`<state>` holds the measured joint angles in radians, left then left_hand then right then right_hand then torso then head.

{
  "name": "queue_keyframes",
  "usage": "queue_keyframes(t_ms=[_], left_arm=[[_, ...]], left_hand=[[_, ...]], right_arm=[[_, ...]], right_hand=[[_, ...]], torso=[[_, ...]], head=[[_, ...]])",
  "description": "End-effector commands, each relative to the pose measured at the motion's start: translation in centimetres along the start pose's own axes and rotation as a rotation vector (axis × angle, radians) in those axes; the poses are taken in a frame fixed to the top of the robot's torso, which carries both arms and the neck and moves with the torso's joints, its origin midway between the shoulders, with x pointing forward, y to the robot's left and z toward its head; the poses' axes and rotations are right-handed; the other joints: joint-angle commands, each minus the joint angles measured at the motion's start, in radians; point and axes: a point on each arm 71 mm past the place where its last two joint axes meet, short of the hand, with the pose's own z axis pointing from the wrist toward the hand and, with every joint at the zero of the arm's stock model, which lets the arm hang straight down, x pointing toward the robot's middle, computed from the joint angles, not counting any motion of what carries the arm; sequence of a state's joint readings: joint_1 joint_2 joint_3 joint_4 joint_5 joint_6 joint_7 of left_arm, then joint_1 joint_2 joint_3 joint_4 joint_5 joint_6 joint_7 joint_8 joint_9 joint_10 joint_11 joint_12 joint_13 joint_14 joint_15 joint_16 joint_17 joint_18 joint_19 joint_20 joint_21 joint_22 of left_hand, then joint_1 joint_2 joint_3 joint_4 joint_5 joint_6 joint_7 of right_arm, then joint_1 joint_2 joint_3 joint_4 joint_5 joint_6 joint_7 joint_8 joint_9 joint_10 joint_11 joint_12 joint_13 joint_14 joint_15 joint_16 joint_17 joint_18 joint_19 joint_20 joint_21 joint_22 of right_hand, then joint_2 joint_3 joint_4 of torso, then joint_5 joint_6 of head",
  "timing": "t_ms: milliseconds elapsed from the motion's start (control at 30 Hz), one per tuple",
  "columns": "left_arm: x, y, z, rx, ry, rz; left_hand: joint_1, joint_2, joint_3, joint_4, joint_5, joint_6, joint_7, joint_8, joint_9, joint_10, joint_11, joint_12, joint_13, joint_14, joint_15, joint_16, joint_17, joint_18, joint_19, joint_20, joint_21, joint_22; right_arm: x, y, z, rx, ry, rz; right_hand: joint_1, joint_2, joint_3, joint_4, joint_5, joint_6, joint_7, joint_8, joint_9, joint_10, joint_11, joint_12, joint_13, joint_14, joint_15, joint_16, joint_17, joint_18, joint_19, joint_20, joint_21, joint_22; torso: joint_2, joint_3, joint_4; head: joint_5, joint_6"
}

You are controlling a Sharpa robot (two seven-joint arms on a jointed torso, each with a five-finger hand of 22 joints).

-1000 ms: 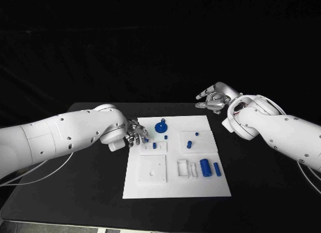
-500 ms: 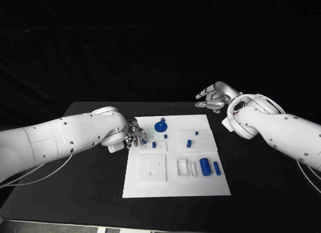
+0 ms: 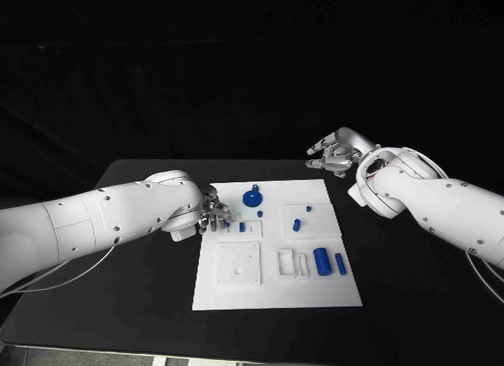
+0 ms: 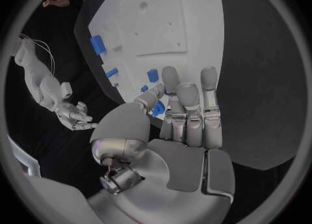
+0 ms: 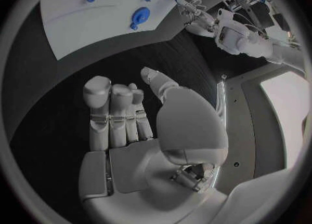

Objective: Assemble the parts on the task board

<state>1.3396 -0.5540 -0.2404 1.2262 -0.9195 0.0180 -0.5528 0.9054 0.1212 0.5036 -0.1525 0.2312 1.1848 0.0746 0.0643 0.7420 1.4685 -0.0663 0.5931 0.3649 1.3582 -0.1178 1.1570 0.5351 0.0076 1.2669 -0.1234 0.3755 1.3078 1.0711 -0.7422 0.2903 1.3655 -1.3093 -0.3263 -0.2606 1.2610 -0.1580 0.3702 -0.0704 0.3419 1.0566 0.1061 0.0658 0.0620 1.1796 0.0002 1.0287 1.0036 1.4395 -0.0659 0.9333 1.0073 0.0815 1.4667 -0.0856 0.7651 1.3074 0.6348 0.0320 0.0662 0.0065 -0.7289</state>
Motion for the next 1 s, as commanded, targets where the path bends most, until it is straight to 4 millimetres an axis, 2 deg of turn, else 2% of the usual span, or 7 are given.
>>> queue_keyframes(t_ms=[33, 1000], left_arm=[[0.04, -0.21, 0.04, 0.001, -0.015, 0.019], [1.02, -0.45, 0.29, -0.027, 0.050, 0.088]], left_hand=[[0.005, 0.005, 0.008, 0.001, 0.003, 0.163, -0.104, 0.003, 0.003, 0.045, -0.010, 0.010, 0.001, 0.009, -0.001, 0.002, 0.003, 0.012, 0.000, 0.000, 0.009, 0.020], [0.015, 0.002, 0.006, -0.001, 0.001, 0.161, -0.104, 0.003, 0.020, 0.045, -0.010, 0.034, 0.012, 0.012, -0.003, 0.018, 0.011, 0.012, -0.005, -0.003, 0.037, 0.020]], right_arm=[[0.10, 0.10, -0.01, -0.008, 0.010, -0.008], [0.20, 0.01, -0.07, -0.008, 0.010, -0.007]], right_hand=[[-0.011, -0.003, 0.007, 0.000, 0.005, 0.006, 0.001, -0.004, 0.000, -0.006, -0.003, -0.001, 0.001, 0.002, -0.008, -0.005, 0.000, 0.018, 0.055, -0.006, -0.002, 0.092], [-0.013, -0.003, 0.008, 0.000, 0.007, 0.007, 0.001, -0.004, 0.001, -0.006, -0.004, -0.001, 0.001, 0.002, -0.008, -0.006, 0.000, 0.019, 0.055, -0.006, -0.002, 0.091]], torso=[[0.000, 0.0003, -0.0002], [0.001, -0.0002, 0.0011]], head=[[0.000, 0.000], [-0.004, -0.003]])
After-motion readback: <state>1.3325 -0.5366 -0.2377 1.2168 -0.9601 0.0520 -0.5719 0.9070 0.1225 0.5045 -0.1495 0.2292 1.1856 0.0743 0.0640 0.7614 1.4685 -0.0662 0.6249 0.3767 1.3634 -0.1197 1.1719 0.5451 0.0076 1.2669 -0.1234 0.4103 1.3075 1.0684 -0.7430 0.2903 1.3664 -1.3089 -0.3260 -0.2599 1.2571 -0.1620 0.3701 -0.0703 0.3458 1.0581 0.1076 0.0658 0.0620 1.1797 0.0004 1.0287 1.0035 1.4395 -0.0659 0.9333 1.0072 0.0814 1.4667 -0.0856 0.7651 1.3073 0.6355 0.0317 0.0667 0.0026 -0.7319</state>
